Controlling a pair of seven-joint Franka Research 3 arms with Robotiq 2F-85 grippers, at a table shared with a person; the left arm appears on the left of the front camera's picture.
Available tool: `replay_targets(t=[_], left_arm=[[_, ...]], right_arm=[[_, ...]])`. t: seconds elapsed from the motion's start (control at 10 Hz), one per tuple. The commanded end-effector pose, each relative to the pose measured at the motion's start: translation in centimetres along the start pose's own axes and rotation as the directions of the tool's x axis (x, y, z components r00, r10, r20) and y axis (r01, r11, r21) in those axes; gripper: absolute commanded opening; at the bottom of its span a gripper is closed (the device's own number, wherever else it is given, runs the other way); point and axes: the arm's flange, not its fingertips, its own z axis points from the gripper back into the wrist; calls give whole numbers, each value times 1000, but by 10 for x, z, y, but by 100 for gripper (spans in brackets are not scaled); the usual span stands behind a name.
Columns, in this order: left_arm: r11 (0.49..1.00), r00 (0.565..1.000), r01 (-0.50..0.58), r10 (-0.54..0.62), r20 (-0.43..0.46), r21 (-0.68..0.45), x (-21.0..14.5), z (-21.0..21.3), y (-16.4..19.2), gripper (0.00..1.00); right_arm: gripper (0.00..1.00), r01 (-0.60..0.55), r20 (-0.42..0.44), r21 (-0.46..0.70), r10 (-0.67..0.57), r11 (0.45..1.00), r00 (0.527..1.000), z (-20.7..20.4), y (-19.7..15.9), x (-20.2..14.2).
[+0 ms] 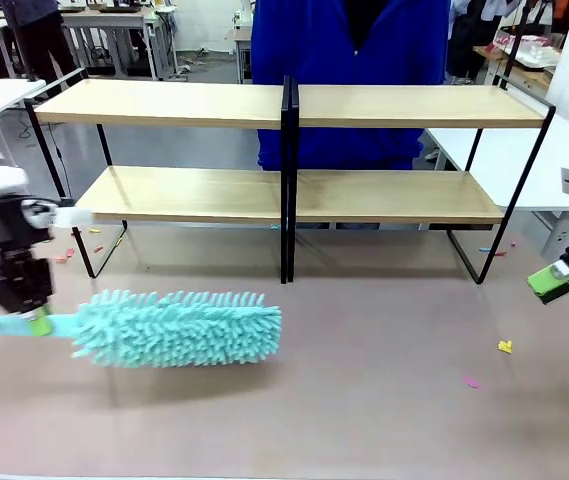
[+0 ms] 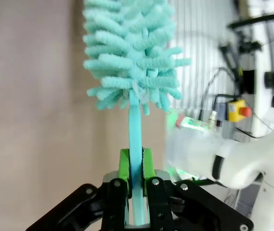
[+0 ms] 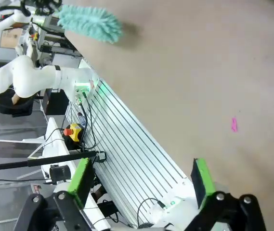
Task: Clean the shelves.
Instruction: Place the Duster on the table.
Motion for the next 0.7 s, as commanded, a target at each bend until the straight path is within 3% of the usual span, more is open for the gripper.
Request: replay_targets(t=[0.0,0.1,0.2,0.3,0.4,0.5,0.6], left_arm=[[999,999,-18,17,-37,-30,19,5,31,12],[1000,998,-24,23,-59,-15,19,2,31,12],[1000,997,-14,12,-75,-23,16,0,29,54],[1000,996,-19,18,-82,-14,11,4,27,71],[1000,996,-18,18,-92,1,0,11,21,100],[999,996,-35,38,-79,40,-25,28,12,100],[988,996,-90,92,-12,128,-66,55,-4,100]], right_arm=[[100,-27,5,15,27,1000,1000,3,-1,2],[100,-27,5,15,27,1000,1000,3,-1,2],[100,-27,5,15,27,1000,1000,3,-1,2],[100,-27,5,15,27,1000,1000,3,-1,2],[100,-27,5,15,27,1000,1000,3,-1,2],[100,-27,5,15,27,1000,1000,3,-1,2],[100,-27,5,15,27,1000,1000,3,-1,2]])
